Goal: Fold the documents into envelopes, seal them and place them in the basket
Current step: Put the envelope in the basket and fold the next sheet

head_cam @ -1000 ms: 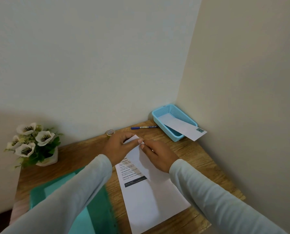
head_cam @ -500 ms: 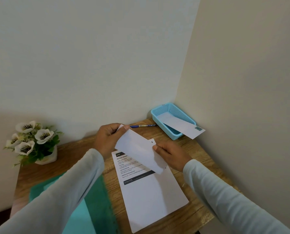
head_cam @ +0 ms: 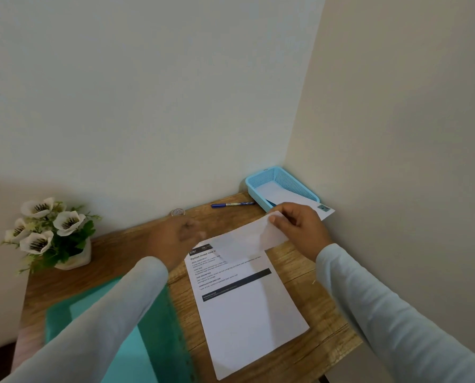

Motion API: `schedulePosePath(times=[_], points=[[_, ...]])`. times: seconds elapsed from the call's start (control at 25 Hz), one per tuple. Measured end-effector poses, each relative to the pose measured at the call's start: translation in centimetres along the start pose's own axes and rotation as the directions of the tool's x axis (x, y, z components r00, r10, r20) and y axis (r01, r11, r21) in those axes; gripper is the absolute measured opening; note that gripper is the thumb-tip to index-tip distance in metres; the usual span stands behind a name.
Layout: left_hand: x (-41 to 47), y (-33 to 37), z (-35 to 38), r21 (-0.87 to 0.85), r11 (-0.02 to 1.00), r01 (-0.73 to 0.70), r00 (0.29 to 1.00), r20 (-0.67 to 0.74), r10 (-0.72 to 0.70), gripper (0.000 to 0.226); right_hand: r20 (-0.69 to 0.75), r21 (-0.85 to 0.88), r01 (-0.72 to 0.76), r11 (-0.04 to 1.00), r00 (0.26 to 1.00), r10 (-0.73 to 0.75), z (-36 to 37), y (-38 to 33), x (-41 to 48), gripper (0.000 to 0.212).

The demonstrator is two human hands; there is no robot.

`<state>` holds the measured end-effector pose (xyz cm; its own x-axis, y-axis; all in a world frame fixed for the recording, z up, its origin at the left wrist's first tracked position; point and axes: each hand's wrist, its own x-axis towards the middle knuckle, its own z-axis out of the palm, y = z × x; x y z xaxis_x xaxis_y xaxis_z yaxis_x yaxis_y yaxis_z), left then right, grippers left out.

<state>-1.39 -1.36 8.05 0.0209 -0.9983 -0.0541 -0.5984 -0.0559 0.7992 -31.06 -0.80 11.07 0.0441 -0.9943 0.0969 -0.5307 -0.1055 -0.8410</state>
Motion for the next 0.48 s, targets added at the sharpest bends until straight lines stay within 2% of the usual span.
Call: schedulePosePath(times=[0.12,0.2,0.28,0.4,0.48], points=[[-0.5,3.4,1.1,0.03,0.965,-0.262,0.957,0.134,0.256,0.037,0.067,-0.011,0.095,0.995,0.993,-0.094,1.2,-2.4,0.6,0.006],[-0.3,4.9,1.9,0.024,0.931,-0.365,0.916,0.188,0.355,0.025,0.111,-0.01,0.126,0.992,0.986,-0.124,2.2,-3.6,0.7,0.005],[0.0,4.9,2.3,-0.066,0.935,-0.348,0.923,0.153,0.354,0.007,0.093,0.001,0.136,0.991,0.986,-0.135,2.8,-4.2,0.8,0.011],[0.1,4.1,2.3,-0.324,0.923,-0.207,0.965,0.086,0.246,0.011,-0.028,0.189,0.058,0.98,0.998,-0.053,2.9,-4.2,0.6,0.037],[-0.1,3.7,2.2,-0.42,0.897,-0.14,0.979,0.075,0.188,0.016,-0.029,0.282,-0.014,0.959,0.999,0.023,3.2,-3.6,0.5,0.031]])
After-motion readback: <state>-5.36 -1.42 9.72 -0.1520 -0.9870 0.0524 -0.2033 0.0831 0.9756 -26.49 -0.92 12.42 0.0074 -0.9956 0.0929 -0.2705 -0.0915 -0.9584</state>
